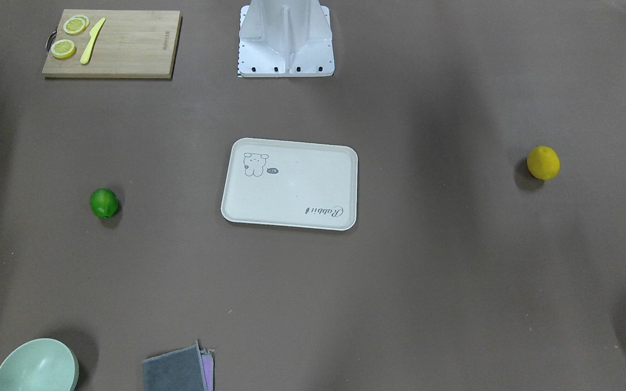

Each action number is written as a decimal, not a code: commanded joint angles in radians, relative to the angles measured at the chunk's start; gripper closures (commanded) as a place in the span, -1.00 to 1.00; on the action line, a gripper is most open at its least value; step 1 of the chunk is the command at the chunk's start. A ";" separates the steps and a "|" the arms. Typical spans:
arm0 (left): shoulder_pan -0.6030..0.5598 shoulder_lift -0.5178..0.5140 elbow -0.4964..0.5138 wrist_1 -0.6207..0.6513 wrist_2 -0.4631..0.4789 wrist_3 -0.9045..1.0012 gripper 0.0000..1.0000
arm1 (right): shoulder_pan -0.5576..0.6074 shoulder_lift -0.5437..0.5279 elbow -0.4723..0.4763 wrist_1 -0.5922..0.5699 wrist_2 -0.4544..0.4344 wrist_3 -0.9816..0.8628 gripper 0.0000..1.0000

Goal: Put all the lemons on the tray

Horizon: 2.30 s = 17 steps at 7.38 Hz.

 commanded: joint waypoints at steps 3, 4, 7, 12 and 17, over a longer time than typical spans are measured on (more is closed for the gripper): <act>0.003 0.000 0.025 -0.026 0.000 -0.014 -0.98 | 0.001 0.002 0.000 0.001 0.003 0.000 -0.96; 0.003 0.002 0.036 -0.050 -0.002 -0.017 -0.97 | -0.001 0.002 0.002 0.001 0.003 0.000 -0.96; 0.122 0.087 0.030 -0.299 -0.014 -0.232 -0.93 | -0.025 0.021 0.002 -0.002 0.035 0.014 -0.96; 0.464 0.121 0.041 -0.689 -0.043 -0.836 -0.94 | -0.195 0.128 0.000 0.000 0.083 0.215 -0.93; 0.650 0.057 0.138 -0.951 -0.034 -1.182 -0.94 | -0.376 0.281 -0.058 0.001 0.078 0.350 -0.92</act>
